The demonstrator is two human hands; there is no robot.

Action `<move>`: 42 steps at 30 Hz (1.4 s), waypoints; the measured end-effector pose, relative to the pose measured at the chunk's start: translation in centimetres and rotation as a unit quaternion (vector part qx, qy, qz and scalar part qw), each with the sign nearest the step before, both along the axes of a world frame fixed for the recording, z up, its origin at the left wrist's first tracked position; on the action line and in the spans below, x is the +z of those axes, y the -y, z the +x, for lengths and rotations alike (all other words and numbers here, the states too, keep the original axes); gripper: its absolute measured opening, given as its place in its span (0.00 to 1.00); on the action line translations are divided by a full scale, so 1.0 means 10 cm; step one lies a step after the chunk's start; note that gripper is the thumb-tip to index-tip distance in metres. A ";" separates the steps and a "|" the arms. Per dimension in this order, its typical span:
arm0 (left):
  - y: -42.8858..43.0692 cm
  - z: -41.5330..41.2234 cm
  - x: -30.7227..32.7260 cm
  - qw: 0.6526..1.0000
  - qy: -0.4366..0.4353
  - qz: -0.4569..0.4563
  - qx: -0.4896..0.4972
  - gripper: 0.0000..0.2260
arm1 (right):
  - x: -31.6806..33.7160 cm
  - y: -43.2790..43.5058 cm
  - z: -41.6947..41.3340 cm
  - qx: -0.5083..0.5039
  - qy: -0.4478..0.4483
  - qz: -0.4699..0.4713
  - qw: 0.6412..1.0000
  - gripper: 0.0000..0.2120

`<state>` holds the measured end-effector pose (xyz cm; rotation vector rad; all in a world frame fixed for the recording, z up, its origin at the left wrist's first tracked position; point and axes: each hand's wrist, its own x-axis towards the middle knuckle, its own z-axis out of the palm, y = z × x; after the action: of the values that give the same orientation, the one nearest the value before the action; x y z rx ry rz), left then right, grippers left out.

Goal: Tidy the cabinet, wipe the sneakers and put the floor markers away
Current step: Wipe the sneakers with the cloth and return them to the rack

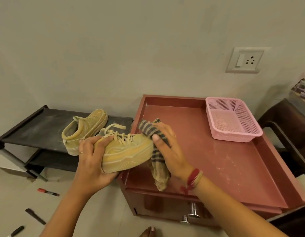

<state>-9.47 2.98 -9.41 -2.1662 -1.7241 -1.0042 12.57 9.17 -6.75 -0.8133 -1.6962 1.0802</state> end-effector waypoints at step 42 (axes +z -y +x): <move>0.41 0.57 0.69 0.922 -0.351 -0.144 0.080 0.49 | 0.14 0.56 0.83 -0.026 -0.304 -0.470 0.828 0.22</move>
<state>-3.82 -1.14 -2.55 -2.1105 -1.6896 0.0997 20.86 3.56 -5.36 -0.9349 -0.5293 1.9217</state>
